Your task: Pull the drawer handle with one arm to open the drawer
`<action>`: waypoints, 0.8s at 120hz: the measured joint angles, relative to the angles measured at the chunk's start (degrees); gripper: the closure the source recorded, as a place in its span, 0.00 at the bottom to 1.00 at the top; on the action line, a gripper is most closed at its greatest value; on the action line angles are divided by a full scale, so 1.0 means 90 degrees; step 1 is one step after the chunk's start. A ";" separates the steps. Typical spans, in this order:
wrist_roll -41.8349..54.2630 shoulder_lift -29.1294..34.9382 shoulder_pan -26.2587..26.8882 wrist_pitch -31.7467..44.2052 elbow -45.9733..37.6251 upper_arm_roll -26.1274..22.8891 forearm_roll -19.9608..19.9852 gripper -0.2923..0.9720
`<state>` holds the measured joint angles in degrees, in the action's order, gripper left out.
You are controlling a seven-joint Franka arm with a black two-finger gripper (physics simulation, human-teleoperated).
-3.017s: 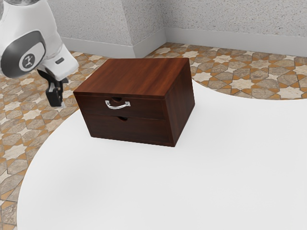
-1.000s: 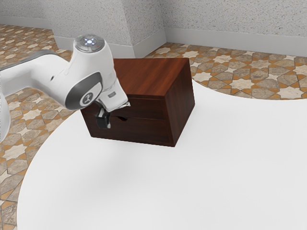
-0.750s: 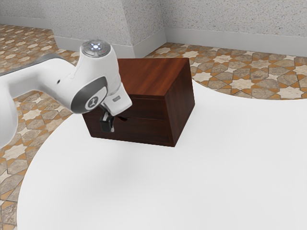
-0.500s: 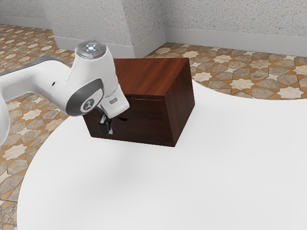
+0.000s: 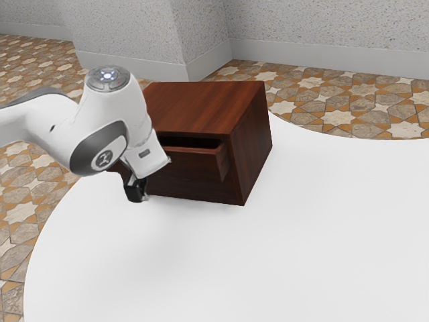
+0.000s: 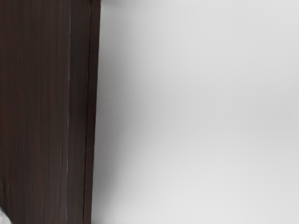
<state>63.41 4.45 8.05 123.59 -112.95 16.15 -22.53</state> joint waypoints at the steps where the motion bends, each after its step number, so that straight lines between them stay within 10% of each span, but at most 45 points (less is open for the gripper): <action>1: 0.0000 0.0018 0.0006 0.0000 -0.0018 0.0001 -0.0003 0.25; 96: -0.0016 0.0381 0.0353 0.0031 -0.0386 0.0349 -0.0045 0.31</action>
<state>63.26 7.88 11.22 123.87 -116.42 19.28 -22.94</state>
